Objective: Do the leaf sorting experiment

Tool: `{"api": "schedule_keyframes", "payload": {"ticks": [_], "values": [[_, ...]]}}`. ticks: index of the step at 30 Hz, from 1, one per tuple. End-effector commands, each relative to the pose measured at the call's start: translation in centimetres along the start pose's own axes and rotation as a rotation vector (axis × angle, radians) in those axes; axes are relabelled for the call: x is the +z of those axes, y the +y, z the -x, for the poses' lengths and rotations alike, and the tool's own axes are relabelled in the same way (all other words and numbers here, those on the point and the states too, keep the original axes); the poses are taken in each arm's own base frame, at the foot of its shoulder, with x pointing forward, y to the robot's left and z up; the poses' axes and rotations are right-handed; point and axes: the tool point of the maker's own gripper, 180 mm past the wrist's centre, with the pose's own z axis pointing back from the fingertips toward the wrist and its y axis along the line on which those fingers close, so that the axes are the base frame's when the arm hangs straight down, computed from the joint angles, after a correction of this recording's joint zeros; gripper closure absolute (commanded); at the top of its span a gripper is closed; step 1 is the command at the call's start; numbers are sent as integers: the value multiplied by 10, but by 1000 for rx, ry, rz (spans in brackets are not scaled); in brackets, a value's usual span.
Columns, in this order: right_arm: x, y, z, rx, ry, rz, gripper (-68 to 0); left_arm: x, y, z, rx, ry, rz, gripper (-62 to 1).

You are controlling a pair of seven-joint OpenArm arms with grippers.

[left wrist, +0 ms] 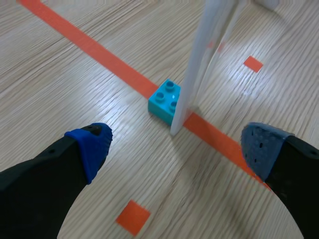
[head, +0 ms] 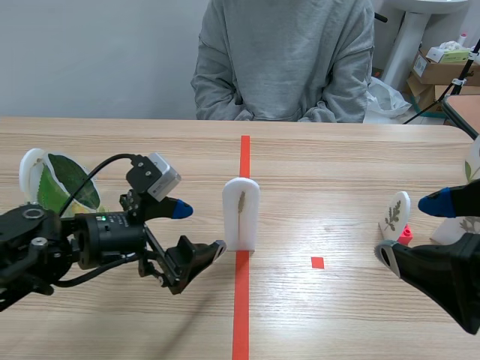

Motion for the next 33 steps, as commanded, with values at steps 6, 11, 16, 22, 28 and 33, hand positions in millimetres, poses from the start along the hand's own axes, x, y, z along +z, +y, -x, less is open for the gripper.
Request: {"api": "schedule_keyframes", "payload": {"ticks": [6,11,16,22,28,33], "values": [[1,1,-11,20,-34,-11,-578,-23,-13,-19,13,-74,3,-524],[1,1,-12,20,-38,-11,-578,-33,-17,-21,16,-83,-9,-524],[1,1,-12,20,-38,-11,-578,-40,-17,-19,33,-89,-29,-524],[1,1,-12,20,-38,-11,-578,-43,-20,-20,38,-97,-27,-524],[1,1,-12,20,-38,-11,-578,-43,-20,-21,39,-101,-27,-484],[1,1,-12,20,-38,-11,-578,-43,-21,-22,43,-108,-26,-382]]}}
